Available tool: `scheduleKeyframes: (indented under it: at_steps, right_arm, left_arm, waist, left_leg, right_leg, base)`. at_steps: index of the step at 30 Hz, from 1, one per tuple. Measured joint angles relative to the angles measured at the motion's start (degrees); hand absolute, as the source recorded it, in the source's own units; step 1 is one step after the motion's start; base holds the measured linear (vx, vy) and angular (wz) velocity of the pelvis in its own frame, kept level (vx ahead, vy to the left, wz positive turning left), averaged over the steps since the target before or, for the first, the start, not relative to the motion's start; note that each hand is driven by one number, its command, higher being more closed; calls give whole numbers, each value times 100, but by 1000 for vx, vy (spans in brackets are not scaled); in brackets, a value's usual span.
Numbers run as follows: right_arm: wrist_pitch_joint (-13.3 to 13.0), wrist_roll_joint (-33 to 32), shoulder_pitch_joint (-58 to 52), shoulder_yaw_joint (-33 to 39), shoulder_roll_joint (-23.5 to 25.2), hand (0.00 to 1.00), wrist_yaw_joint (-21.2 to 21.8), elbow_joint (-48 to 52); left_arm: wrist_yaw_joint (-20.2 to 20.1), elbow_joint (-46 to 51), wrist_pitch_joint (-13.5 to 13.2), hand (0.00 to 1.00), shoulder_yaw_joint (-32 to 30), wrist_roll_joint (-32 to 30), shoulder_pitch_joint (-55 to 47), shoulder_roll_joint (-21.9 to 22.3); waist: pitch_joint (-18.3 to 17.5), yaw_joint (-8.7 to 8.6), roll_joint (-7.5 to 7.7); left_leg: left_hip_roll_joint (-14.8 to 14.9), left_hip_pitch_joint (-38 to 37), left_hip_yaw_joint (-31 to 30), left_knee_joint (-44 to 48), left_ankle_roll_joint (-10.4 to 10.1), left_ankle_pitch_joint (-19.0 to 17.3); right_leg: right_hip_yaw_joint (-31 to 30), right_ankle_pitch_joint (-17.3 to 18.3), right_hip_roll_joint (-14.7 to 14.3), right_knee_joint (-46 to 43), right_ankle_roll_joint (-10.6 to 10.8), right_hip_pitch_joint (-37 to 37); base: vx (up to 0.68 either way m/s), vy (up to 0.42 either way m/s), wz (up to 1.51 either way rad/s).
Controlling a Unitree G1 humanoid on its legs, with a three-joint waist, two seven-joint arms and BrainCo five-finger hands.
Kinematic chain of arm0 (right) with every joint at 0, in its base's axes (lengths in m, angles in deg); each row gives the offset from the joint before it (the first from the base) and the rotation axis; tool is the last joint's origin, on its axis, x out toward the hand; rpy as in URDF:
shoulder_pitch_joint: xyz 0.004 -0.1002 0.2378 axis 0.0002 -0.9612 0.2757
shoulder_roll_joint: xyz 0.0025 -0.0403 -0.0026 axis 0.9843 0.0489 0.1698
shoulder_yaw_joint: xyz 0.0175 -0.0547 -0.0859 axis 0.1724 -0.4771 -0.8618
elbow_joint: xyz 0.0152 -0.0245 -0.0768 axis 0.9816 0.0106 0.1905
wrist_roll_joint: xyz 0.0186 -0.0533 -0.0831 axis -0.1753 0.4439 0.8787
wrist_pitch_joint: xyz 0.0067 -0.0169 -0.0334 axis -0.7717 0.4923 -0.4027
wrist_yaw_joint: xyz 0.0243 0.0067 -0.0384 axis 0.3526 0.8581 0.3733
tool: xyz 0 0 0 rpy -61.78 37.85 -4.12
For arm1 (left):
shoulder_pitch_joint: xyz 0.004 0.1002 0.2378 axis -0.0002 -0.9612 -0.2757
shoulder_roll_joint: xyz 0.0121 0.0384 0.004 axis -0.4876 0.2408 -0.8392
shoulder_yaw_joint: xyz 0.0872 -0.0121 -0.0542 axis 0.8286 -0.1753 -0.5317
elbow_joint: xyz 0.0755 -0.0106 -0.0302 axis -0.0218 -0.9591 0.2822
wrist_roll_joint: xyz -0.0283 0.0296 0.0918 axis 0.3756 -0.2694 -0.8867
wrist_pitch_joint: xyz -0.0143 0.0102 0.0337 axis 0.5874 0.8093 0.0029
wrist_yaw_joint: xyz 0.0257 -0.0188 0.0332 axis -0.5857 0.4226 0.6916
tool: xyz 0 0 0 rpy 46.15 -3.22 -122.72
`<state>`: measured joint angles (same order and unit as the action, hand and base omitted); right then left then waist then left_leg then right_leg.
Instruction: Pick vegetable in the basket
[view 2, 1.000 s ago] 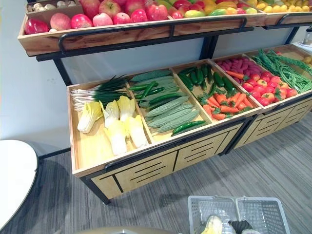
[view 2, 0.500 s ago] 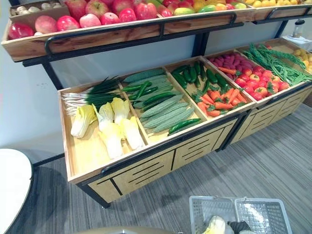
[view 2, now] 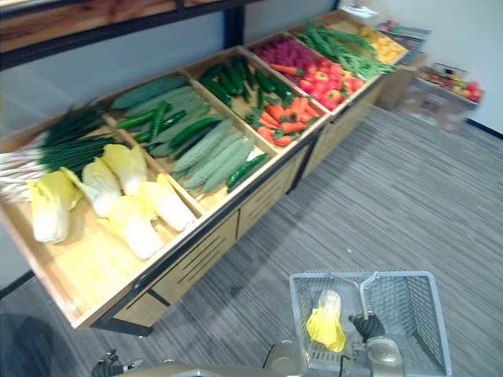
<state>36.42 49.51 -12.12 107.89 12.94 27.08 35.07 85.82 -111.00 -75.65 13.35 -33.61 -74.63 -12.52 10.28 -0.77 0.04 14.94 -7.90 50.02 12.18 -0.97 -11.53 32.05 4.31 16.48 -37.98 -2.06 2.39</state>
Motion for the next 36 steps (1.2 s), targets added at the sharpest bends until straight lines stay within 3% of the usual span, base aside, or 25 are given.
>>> scheduleKeyframes:
  at_steps: [3,4,6,8,12,15,18,21,24,26,28,29,30,33,34,36]
  right_arm:
    - [-115,59,227,-198,2,100,-6,-233]
    - [-157,56,226,-231,-5,100,-9,-235]
    - [-167,57,227,-266,-79,100,-5,-234]
    - [-167,76,200,-332,-88,100,5,-222]
    - [-149,34,8,-520,-51,100,20,-26]
    - [-141,18,-222,-520,17,100,18,134]
    - [-122,20,-385,-520,92,100,10,270]
    - [-48,16,-394,-501,108,100,0,284]
    - [-60,15,-121,-520,52,100,23,296]
    - [-150,3,-107,-567,10,100,114,319]
    - [-148,-79,-238,-648,-23,100,178,439]
    - [-126,-91,-321,-705,-39,100,207,477]
    - [-121,-91,-356,-733,-36,100,224,481]
    - [2,-76,-617,-839,161,100,235,491]
    - [30,-78,-664,-843,156,100,226,491]
    - [91,-125,-798,-837,150,100,109,490]
  left_arm:
    - [47,16,-16,0,-112,-13,36,104]
    - [47,12,-16,0,-184,-12,30,143]
    - [36,9,-14,0,-219,-13,22,365]
    - [29,10,-13,0,-204,-20,48,439]
    - [24,19,-11,0,52,-57,237,369]
    - [-5,70,-12,0,224,-85,312,363]
    - [-81,95,-11,0,311,-300,333,337]
    - [-125,90,-14,0,385,-350,192,345]
    - [-75,115,-116,0,442,-324,-81,507]
    - [-69,121,-137,0,455,-315,-116,533]
    - [-65,117,-138,0,506,-291,-124,554]
    - [-60,104,-136,0,524,-290,-140,567]
    - [-56,97,-136,0,530,-292,-133,558]
    - [-22,82,-178,0,597,-297,-86,398]
    - [-11,60,-176,0,644,-297,-68,388]
    - [50,10,-176,0,738,-298,-2,377]
  waist:
    - [-3,98,11]
    - [-23,88,36]
    - [-35,98,-117]
    - [-35,72,-150]
    - [-25,-73,-132]
    - [-54,-104,-127]
    - [-64,-114,-123]
    - [-50,-78,-74]
    - [-54,36,-52]
    - [-58,93,-67]
    - [-112,88,-175]
    - [-178,95,-261]
    - [-245,66,-344]
    - [-268,65,-169]
    - [-286,59,-140]
    - [-275,38,-226]
  left_leg:
    - [140,39,689,309,42,-24]
    - [207,33,869,474,43,-25]
    - [303,1,1006,550,37,-17]
    - [356,-30,1235,598,-16,17]
    - [284,-153,1250,406,-276,238]
    - [164,-232,1224,99,-355,420]
    - [258,-200,1194,219,-359,548]
    - [428,75,180,938,-265,612]
    - [-408,368,-2195,397,-346,478]
    - [-754,372,-3144,-184,-393,481]
    - [-757,372,-3719,-586,-418,521]
    - [-699,343,-3844,-684,-541,343]
    - [-698,349,-3824,-731,-508,238]
    - [-950,347,-3519,-796,-431,187]
    - [-981,332,-3520,-795,-431,188]
    - [-1054,248,-3569,-790,-430,188]
  right_leg:
    - [312,129,56,463,230,-124]
    - [417,278,-72,896,281,-195]
    - [337,307,-478,1748,276,-326]
    - [163,308,-707,2319,279,-380]
    - [-124,254,-985,3036,353,-515]
    - [-146,133,-1090,3305,350,-604]
    - [-236,54,-1187,3599,347,-645]
    - [-618,-4,-1227,3647,322,-614]
    - [-1654,-72,-1113,3473,355,-185]
    - [-2207,-196,-1200,3516,423,1]
    - [-2527,-325,-1375,3614,474,83]
    - [-2672,-449,-1481,3733,500,140]
    - [-2684,-525,-1491,3856,531,130]
    - [-2626,-1008,-1266,4377,647,29]
    - [-2628,-1016,-1238,4396,655,3]
    - [-2610,-1030,-1169,4396,676,-74]
  base:
    - [-50,-77,-147]
    - [-52,-242,-132]
    - [-60,-220,-135]
    - [-88,-166,-103]
    - [-159,-146,-55]
    - [-164,-76,-8]
    - [-170,-74,-13]
    - [-98,-48,-56]
    - [-83,27,-146]
    - [-65,100,-151]
    - [-29,129,-125]
    - [19,170,-97]
    - [56,205,-76]
    - [65,171,-41]
    - [73,112,-13]
    - [87,86,7]
